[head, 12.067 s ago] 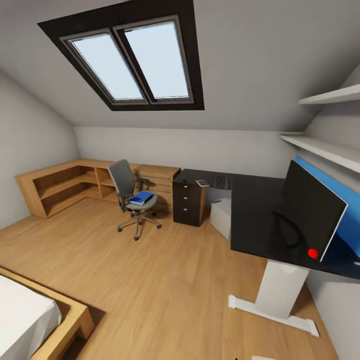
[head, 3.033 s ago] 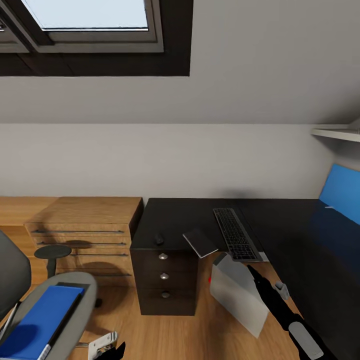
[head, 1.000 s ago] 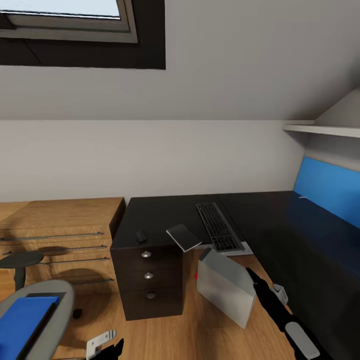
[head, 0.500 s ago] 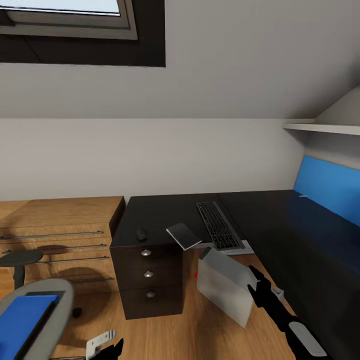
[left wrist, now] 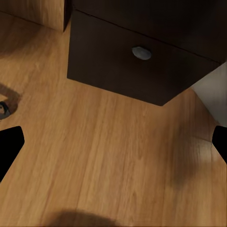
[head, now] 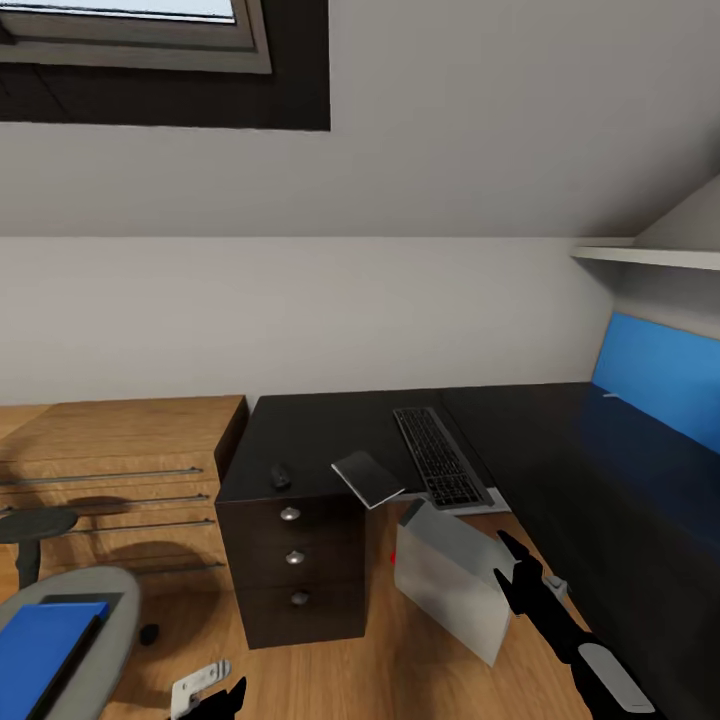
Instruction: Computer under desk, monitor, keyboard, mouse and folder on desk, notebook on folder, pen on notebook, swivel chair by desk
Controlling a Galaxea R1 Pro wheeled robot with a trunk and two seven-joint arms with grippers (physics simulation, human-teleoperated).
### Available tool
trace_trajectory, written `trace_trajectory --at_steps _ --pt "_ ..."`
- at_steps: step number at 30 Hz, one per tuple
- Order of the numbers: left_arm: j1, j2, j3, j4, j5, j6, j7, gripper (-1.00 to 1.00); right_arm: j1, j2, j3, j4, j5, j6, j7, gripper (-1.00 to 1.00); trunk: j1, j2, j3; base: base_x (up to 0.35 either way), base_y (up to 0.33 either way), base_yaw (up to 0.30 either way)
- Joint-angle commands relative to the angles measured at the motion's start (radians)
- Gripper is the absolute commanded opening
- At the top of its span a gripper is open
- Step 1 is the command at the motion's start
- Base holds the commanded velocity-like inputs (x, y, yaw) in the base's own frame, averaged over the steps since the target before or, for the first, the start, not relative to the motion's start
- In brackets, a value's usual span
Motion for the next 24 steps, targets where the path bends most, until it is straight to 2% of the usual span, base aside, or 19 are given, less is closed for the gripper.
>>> trace_trajectory --at_steps 1,20,24 --pt "0.000 -0.001 0.004 -0.002 0.010 0.008 -0.005 1.00 -0.001 0.000 -0.002 0.000 -0.008 0.009 0.000 1.00 0.000 -0.001 -0.001 0.293 0.000 0.000" --pt "0.000 -0.001 0.004 -0.002 0.010 0.008 -0.005 1.00 -0.001 0.000 -0.002 0.001 -0.008 0.009 -0.001 1.00 0.000 -0.001 -0.001 0.323 0.000 0.000" --pt "0.000 -0.001 0.004 -0.002 0.010 0.008 -0.005 1.00 -0.001 0.000 -0.002 0.001 -0.008 0.009 -0.001 1.00 0.000 -0.001 -0.001 0.209 0.000 0.000"
